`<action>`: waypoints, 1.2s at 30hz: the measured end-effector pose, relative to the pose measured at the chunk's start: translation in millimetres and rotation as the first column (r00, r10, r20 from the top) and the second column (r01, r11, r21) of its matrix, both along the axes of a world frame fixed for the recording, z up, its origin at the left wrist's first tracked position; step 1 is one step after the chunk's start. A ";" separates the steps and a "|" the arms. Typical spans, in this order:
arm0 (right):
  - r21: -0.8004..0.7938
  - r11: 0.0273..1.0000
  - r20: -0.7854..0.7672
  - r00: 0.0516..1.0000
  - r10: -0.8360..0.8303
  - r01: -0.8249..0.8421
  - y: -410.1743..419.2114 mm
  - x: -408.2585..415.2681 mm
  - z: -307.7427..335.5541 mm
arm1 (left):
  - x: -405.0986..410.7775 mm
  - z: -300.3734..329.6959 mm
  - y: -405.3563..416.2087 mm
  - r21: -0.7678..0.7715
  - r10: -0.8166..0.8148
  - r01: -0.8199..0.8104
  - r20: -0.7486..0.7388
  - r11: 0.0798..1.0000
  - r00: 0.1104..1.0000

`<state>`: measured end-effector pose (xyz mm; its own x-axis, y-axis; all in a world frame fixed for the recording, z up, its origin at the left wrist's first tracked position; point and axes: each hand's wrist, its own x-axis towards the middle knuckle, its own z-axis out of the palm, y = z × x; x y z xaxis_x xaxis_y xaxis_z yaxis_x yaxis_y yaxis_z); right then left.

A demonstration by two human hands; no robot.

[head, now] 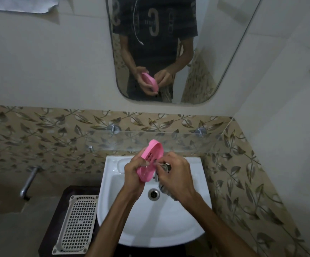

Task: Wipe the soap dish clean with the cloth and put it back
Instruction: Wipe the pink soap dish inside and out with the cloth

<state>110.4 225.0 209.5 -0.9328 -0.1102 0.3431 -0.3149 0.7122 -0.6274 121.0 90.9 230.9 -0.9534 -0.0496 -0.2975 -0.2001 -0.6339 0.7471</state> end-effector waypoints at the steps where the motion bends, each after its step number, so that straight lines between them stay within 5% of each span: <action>1: -0.009 1.000 -0.001 1.000 -0.026 0.026 3.4 -4.8 0.6 | -0.2 -0.6 -0.1 0.015 0.011 -0.011 0.021 1.000 1.000; 4: -0.022 0.994 0.003 0.994 -0.105 0.105 8.2 -9.0 1.2 | -1.0 0.2 3.5 0.074 0.006 -0.009 0.042 0.997 0.999; 8: -0.009 0.998 0.041 0.997 0.069 -0.069 -2.4 11.9 0.3 | -1.0 -2.2 -2.2 0.152 0.026 -0.037 0.076 0.988 0.997; 11: -0.061 0.995 0.004 0.997 -0.081 0.081 2.9 0.3 3.2 | -1.8 -3.2 -1.1 0.178 0.028 -0.041 0.076 0.983 0.997; 15: -0.023 0.996 0.043 0.995 0.092 -0.091 -6.2 17.1 9.3 | 0.3 -5.4 -6.8 0.197 0.027 -0.045 0.092 0.979 0.995; 19: -0.156 0.980 -0.044 0.990 -0.135 0.127 4.6 -3.5 11.5 | -2.5 -5.9 -5.8 0.245 0.004 -0.020 0.065 0.969 0.998; 26: -0.270 0.961 -0.150 0.984 -0.096 0.053 -1.6 1.6 26.0 | -3.5 0.1 -9.0 0.290 -0.012 0.002 0.031 0.957 0.999; 33: -0.119 0.984 -0.118 0.986 0.115 -0.129 -9.1 29.5 8.4 | -2.6 -2.8 -10.8 0.301 -0.017 -0.011 0.089 0.953 0.996; 36: -0.132 0.991 -0.179 0.984 -0.017 -0.007 1.0 8.4 11.7 | -5.1 -0.6 -6.3 0.309 -0.027 0.002 0.075 0.951 0.997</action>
